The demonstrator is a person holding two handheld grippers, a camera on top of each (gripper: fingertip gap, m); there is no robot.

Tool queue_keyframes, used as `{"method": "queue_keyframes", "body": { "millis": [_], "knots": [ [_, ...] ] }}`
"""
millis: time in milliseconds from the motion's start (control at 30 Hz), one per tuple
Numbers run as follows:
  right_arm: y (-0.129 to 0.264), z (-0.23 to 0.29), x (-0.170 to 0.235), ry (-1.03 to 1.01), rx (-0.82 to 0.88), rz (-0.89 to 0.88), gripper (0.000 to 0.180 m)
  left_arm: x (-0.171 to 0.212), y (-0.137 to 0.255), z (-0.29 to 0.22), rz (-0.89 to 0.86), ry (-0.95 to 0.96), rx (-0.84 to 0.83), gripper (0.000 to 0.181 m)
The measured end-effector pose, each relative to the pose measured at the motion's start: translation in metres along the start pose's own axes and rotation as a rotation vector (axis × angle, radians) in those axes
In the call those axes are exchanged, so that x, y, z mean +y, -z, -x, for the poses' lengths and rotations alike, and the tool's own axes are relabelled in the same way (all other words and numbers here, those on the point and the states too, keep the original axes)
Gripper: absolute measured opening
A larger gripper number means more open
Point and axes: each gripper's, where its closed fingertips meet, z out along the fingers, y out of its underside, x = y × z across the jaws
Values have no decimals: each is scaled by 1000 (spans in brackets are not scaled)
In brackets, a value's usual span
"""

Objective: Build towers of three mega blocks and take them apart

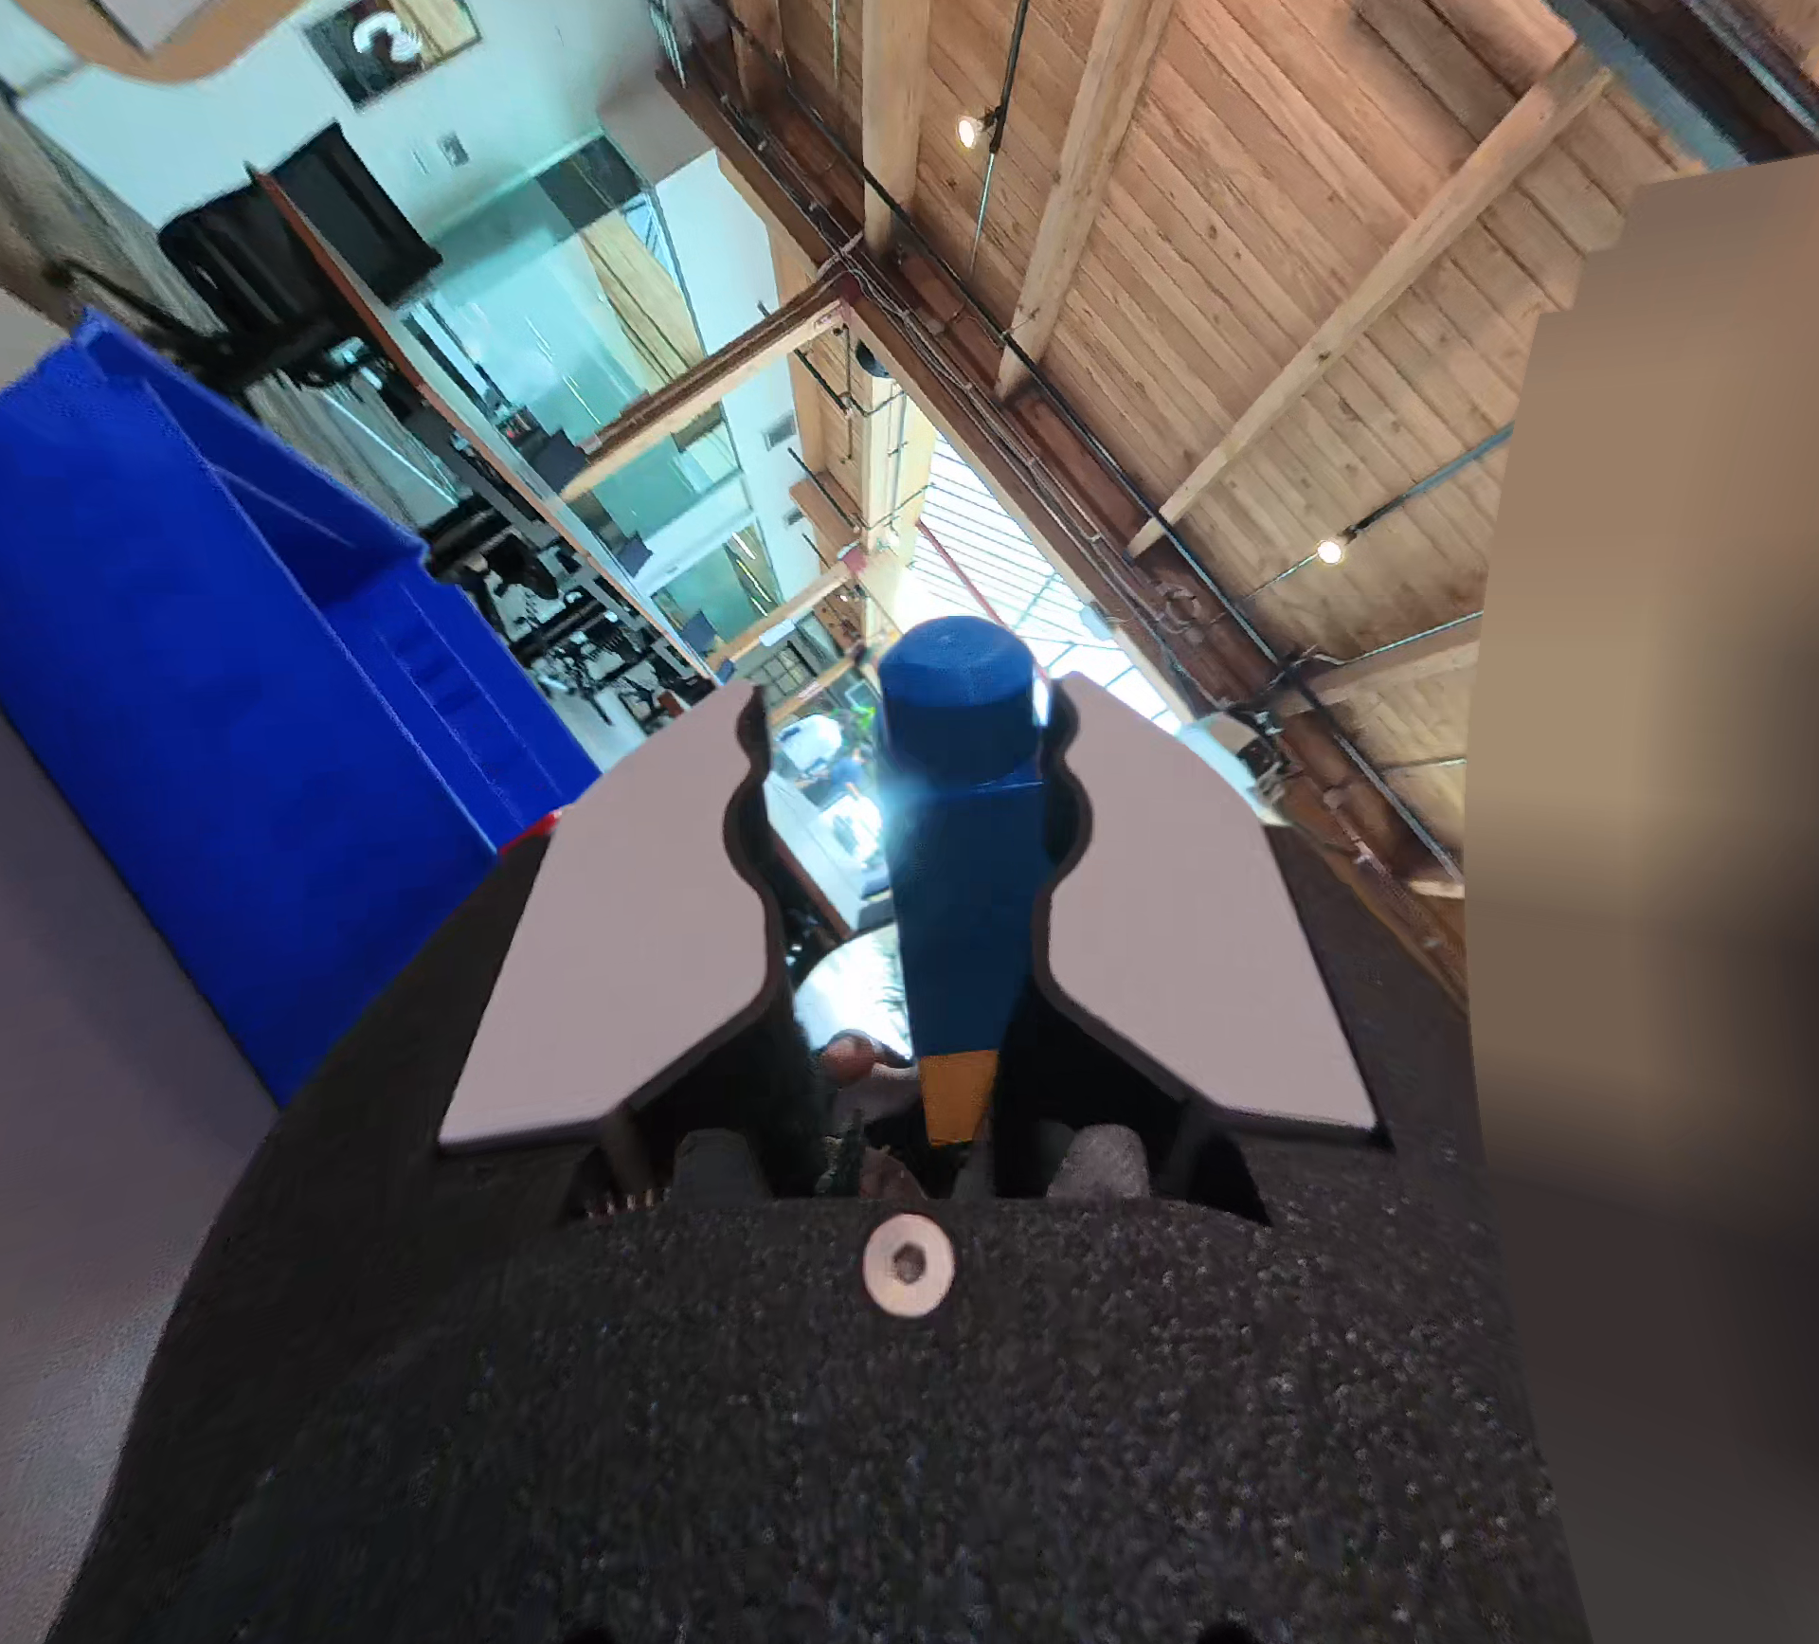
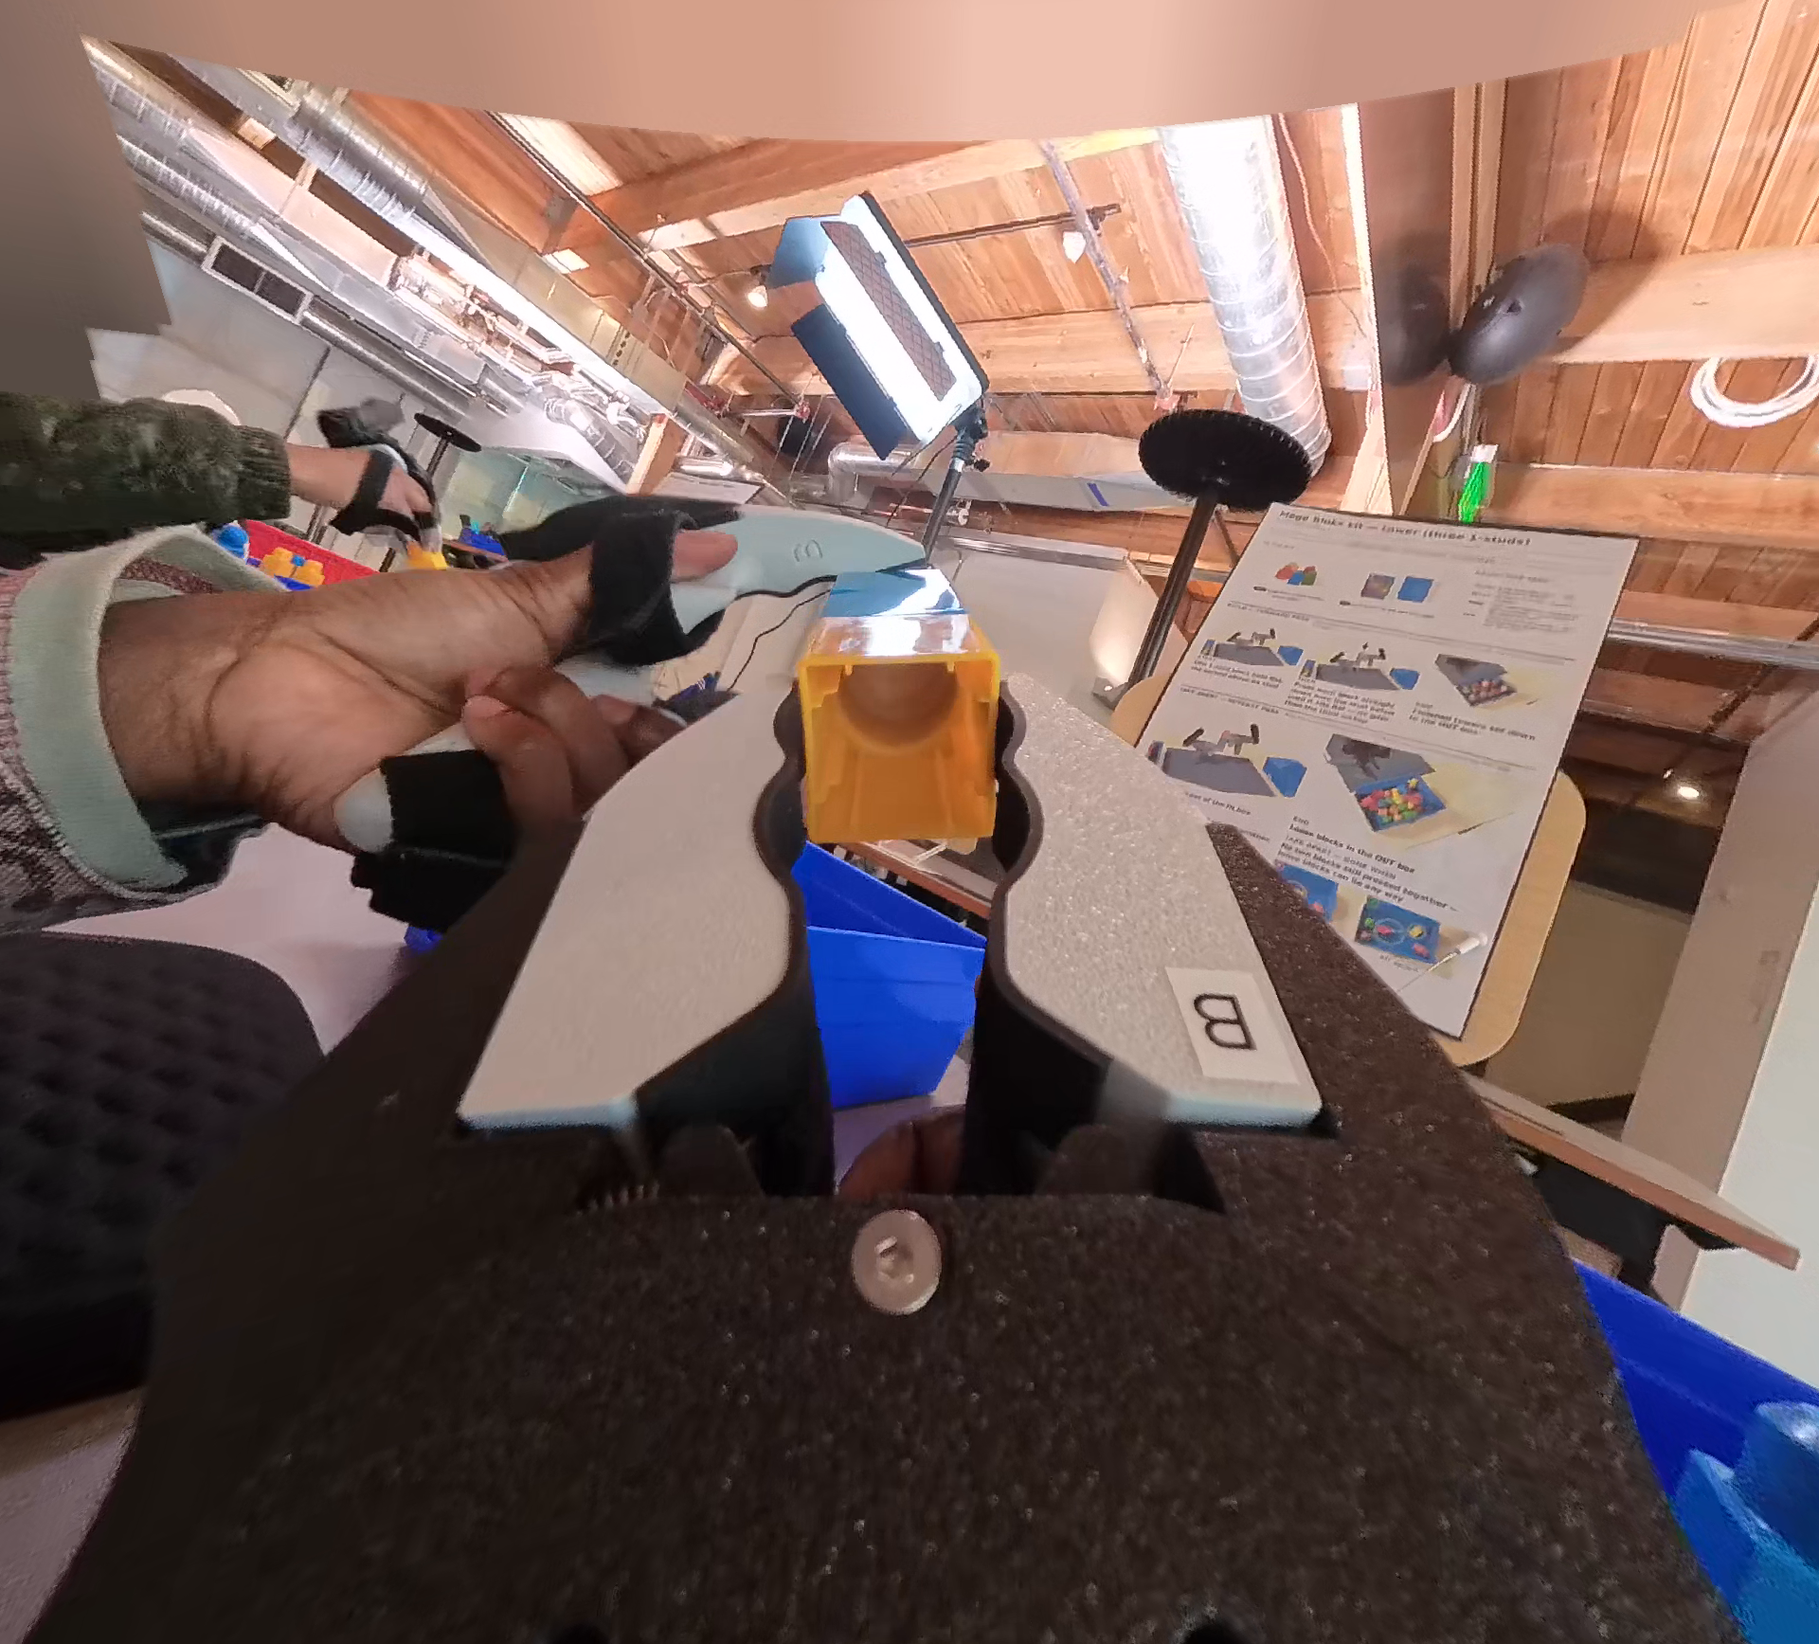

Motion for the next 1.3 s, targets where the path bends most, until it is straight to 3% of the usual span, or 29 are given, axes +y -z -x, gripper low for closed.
{"method": "queue_keyframes", "body": {
  "millis": [167,333,433,467,500,567,633,767,833,967,1067,1233,1300],
  "knots": [
    [0,6,1,55,-23,12,35,3,7,7,17,145,42,66],
    [1,2,4,62,4,23,35,-5,14,1,11,9,46,70],
    [0,3,6,54,-4,33,35,30,10,-2,213,-111,42,65],
    [0,6,8,54,-18,42,35,41,9,-4,255,-132,60,51],
    [-1,8,10,54,-28,50,36,45,8,-4,257,-150,62,41],
    [-1,10,20,25,-47,109,35,39,8,-2,224,-194,47,39],
    [-3,13,37,-41,-71,211,36,29,11,5,226,-403,-31,39],
    [-3,3,53,-282,-49,279,46,-8,31,27,237,-1161,-399,38],
    [-3,-4,53,-392,-22,262,46,0,36,38,370,-1473,-507,37],
    [-1,-8,50,-511,-14,239,44,35,35,61,591,-1889,-546,37],
    [1,-11,50,-579,-8,228,42,49,33,71,660,-2013,-530,37],
    [-1,7,55,-556,-95,283,40,56,32,72,687,-1982,-483,37],
    [-1,10,56,-509,-102,299,27,62,32,73,692,-1980,-453,37]
  ]
}}
